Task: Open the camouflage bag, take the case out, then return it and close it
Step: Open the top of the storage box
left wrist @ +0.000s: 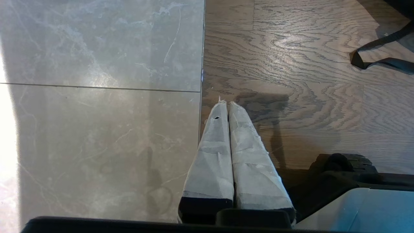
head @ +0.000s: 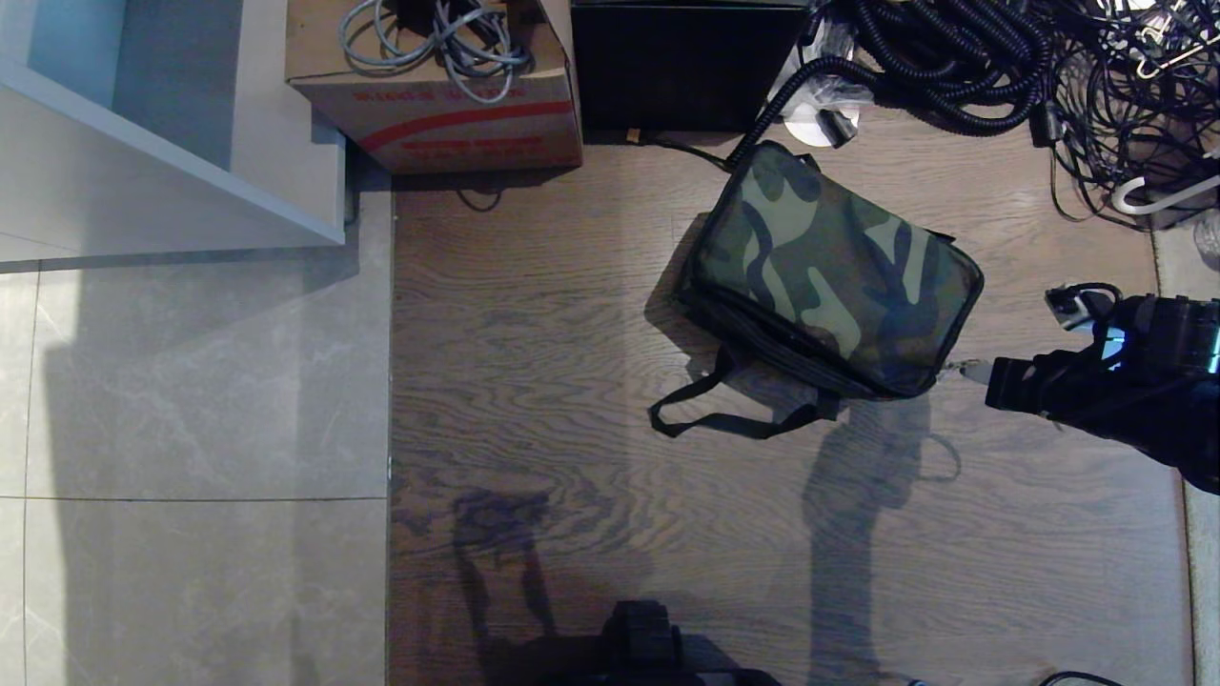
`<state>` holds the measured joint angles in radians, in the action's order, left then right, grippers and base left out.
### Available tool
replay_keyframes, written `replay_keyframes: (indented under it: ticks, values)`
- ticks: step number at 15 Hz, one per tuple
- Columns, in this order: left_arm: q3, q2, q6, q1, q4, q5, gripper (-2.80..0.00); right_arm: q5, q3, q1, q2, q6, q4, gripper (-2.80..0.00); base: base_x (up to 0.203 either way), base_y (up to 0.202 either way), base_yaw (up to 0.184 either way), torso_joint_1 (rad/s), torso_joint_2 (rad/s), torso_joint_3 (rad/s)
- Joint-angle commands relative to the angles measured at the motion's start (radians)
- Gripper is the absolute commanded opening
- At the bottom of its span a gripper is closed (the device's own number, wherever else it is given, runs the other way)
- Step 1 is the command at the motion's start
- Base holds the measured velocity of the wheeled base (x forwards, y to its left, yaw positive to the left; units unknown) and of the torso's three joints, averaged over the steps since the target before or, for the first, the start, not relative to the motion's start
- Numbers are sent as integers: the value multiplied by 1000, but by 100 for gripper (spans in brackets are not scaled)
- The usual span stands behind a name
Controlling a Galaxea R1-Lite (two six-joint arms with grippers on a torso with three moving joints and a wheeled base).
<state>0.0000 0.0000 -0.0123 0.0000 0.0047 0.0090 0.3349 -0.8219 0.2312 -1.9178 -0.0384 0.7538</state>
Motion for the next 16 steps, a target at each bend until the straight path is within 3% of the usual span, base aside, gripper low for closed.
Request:
replay_keyframes:
  ticks: [1,16]
  values:
    - [0,0,0,0,0,0,-280,1,-36,13,-7,-1,4,-280,0,0,0,0,0,0]
    - [0,0,0,0,0,0,-280,1,-319,29,-57,-10,4,-280,0,0,0,0,0,0]
